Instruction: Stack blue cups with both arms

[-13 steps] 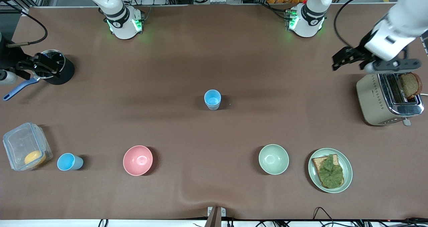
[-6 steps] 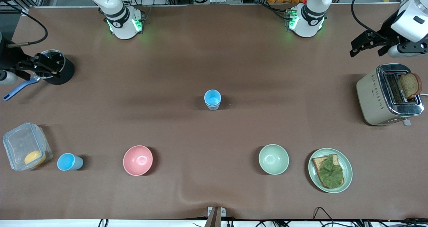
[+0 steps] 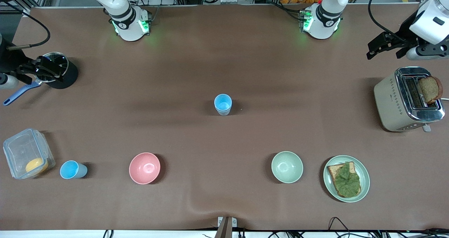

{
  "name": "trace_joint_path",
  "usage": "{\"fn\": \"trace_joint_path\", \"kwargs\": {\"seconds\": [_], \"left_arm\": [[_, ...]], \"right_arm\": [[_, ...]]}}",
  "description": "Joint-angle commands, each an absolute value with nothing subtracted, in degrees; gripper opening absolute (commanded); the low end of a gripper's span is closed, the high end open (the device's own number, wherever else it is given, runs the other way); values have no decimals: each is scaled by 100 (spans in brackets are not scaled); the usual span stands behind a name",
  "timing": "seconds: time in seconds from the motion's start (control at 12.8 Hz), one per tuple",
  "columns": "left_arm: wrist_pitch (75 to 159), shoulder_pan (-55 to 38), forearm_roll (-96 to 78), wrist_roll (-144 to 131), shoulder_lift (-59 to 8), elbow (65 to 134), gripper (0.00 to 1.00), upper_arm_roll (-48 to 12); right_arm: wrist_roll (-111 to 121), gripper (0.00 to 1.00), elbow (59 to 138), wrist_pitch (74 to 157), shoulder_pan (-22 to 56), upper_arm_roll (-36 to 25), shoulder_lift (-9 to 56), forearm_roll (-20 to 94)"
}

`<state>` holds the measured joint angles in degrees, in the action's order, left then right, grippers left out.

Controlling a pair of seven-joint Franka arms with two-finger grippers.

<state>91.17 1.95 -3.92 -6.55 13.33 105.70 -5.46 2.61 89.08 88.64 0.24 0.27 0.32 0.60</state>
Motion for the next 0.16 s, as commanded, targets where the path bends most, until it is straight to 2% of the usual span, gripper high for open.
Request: {"fn": "trace_joint_path", "kwargs": {"seconds": [0.0,0.08], "left_arm": [[9009,325,-264,-615,1371,10503,100,-598],[9009,334,-264,-615,1371,10503,100,-598]], "right_arm": [[264,100,8842,8868,167,0,53,26],[229,100,8807,8868,219,-9,53,26]]}}
